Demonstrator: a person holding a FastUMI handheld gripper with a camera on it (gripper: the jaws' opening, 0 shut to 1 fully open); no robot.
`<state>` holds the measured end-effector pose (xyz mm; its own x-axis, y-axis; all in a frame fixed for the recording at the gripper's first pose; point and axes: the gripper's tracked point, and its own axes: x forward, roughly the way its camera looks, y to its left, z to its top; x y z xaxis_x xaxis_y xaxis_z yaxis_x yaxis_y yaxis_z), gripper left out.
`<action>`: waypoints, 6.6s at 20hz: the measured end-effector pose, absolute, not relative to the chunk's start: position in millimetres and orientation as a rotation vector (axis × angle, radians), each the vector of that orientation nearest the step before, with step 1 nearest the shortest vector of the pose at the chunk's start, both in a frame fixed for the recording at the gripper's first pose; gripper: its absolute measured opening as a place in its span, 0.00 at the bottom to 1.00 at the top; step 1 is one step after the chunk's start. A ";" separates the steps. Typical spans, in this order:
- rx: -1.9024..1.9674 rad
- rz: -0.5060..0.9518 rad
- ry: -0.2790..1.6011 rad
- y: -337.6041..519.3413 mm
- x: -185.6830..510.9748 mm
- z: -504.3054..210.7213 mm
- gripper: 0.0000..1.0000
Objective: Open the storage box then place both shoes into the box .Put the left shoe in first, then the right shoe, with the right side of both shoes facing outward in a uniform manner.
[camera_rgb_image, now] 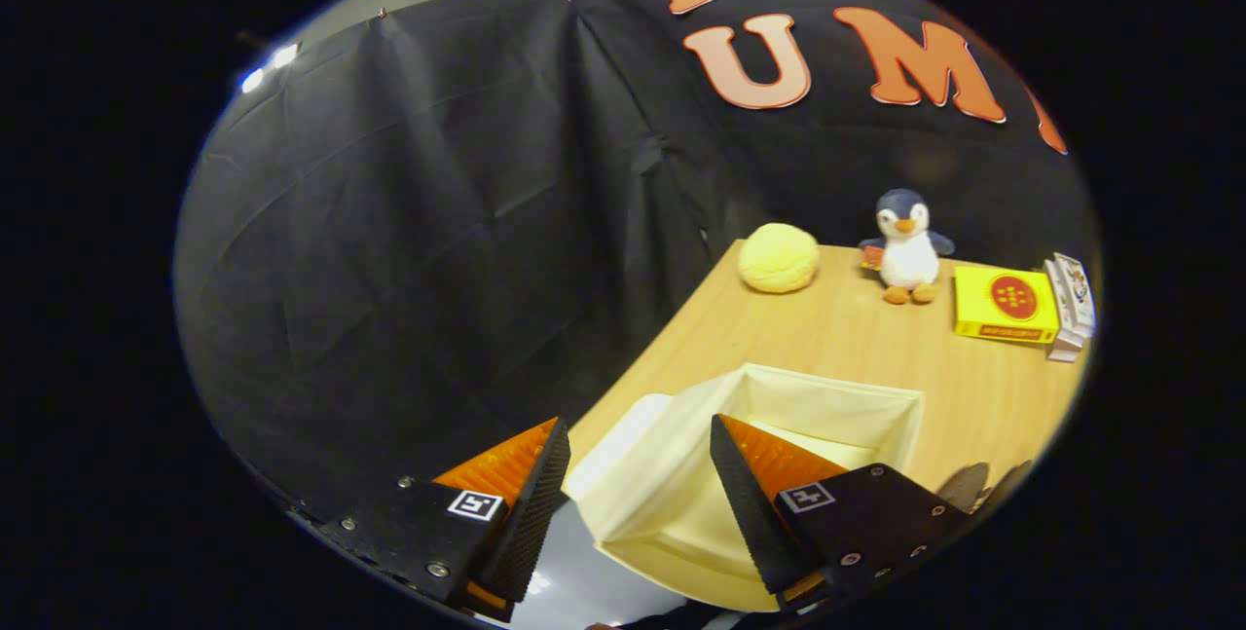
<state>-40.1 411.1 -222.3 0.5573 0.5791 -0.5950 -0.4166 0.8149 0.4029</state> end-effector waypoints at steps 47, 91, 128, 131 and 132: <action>0.372 0.136 0.996 195.4 -36.1 -277.0 0.04; 0.531 0.288 1.152 280.0 -60.2 -286.9 0.87; 0.298 -0.195 1.162 -34.1 -143.5 -455.2 0.04; 0.298 -0.200 1.130 -19.8 -133.4 -420.7 0.04; 0.301 -0.197 1.120 -11.8 -129.5 -408.0 0.04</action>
<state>-129.5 -11.8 -408.0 0.4241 -0.0051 -0.9056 0.3048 0.9425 0.1374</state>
